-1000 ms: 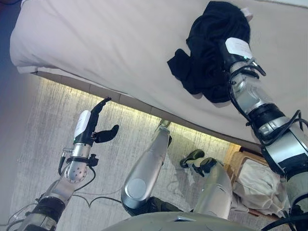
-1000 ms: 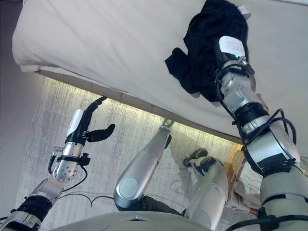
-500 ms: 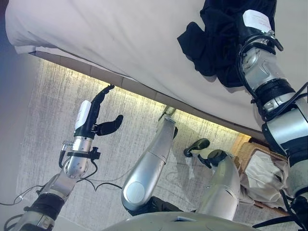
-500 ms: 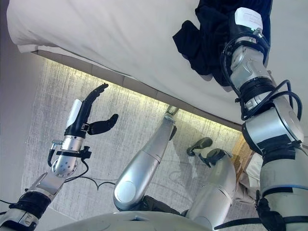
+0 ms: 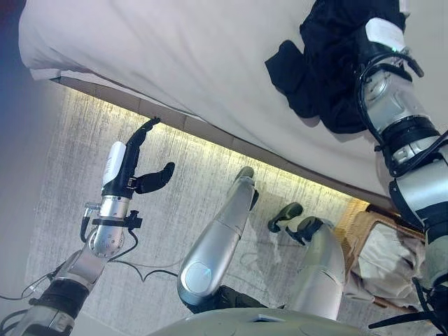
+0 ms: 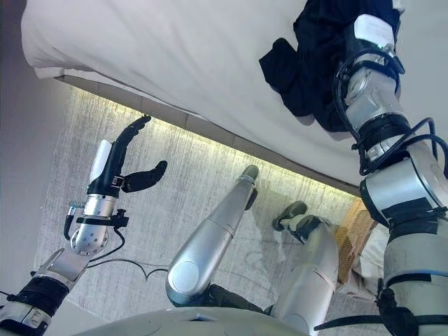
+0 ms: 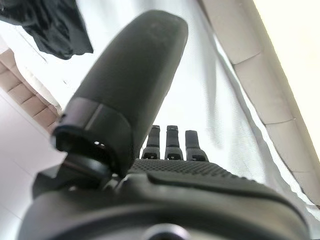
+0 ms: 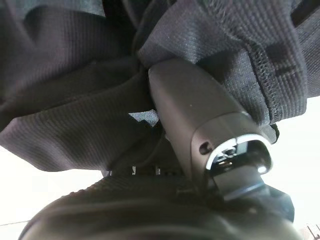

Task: Pick up the clothes from the bed and place them into the basket

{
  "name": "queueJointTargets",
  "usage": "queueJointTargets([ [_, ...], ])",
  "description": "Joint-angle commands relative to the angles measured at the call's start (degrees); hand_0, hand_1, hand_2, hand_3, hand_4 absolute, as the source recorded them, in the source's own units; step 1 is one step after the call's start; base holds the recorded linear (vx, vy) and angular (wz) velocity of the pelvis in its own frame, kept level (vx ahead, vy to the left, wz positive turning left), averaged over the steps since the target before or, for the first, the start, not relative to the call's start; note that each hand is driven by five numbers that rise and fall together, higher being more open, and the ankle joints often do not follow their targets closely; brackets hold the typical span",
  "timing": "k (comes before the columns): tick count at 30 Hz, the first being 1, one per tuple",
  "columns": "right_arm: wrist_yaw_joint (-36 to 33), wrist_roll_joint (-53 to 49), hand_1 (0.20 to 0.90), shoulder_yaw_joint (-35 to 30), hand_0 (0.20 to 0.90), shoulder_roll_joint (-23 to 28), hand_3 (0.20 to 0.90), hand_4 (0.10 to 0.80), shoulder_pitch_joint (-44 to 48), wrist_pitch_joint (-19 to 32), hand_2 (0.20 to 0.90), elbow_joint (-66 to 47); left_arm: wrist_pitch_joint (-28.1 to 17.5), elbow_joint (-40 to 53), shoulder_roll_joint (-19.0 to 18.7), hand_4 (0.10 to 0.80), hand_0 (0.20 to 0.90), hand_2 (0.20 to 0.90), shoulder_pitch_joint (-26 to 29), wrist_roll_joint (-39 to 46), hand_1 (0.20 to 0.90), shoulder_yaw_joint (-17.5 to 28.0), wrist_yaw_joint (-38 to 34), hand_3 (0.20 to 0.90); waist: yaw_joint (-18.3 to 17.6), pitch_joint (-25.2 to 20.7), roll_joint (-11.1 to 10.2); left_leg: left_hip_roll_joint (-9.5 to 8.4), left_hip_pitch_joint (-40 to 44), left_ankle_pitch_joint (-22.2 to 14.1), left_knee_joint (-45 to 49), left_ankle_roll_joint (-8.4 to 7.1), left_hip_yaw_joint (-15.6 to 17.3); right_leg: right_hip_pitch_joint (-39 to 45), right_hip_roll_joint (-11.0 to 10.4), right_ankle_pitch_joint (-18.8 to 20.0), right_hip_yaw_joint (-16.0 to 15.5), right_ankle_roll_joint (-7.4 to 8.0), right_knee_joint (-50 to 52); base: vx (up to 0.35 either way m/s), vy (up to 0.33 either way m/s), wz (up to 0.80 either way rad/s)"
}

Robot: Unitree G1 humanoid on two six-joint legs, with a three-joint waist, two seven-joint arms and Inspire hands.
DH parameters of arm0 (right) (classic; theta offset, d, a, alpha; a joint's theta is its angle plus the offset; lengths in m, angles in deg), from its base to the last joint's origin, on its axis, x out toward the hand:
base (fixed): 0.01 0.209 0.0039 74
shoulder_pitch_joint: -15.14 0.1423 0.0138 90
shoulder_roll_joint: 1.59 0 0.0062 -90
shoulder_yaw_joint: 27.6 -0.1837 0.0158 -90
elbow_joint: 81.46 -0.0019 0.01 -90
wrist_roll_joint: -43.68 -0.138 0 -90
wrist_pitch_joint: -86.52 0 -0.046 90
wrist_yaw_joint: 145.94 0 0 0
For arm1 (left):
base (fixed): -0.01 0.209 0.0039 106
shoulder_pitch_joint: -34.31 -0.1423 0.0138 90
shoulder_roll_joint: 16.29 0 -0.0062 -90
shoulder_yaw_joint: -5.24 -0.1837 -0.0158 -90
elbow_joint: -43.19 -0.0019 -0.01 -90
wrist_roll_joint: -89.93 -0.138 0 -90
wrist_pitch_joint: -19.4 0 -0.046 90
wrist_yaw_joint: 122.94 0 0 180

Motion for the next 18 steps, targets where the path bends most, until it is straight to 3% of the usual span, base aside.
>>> queueJointTargets([
  [1,-0.3,-1.2,0.3,0.8,0.3,0.3,0.2,0.1,-1.0,1.2,0.3,-0.3,-4.4,1.7,-0.9,0.8,0.9,0.9,-0.5,1.8,0.9,2.7,-2.2,0.9,-0.4,-2.3,0.6,-0.25,5.9,2.8,-10.0,4.19,2.8,7.6,4.3,3.6,-4.8,-0.37,-4.3,0.039,-0.003,-0.07],
  [9,-1.8,-4.9,0.3,-3.3,0.3,2.8,0.2,0.1,-3.0,3.3,0.3,-1.8,-3.8,0.4,0.0,0.8,0.9,0.9,0.1,1.7,0.9,4.2,-0.5,0.9,-1.7,-2.7,-0.6,1.27,21.3,6.1,-22.2,2.37,1.5,22.4,5.1,6.1,-4.4,0.97,-16.6,0.048,-0.008,-0.14],
  [12,-2.9,-6.8,0.3,-5.2,0.3,4.4,0.2,0.1,-4.8,4.4,0.3,-4.1,-3.5,-0.5,0.6,0.8,0.9,0.9,0.0,1.6,0.9,4.4,0.3,0.9,-2.7,-5.5,-1.1,2.32,24.7,8.3,-26.2,1.97,1.4,26.1,5.8,8.8,-5.2,0.9,-22.1,0.006,0.036,-0.19],
  [18,-3.5,-11.2,0.3,-9.5,0.3,7.9,0.2,0.1,-9.0,6.6,0.3,-10.3,-1.1,-2.5,1.6,0.8,0.9,0.9,-0.6,0.5,0.9,4.4,1.6,0.9,-5.7,-10.9,-3.4,3.82,32.2,7.9,-30.8,0.99,2.4,34.1,7.8,11.0,-3.8,1.75,-31.5,0.075,0.014,-0.23],
])
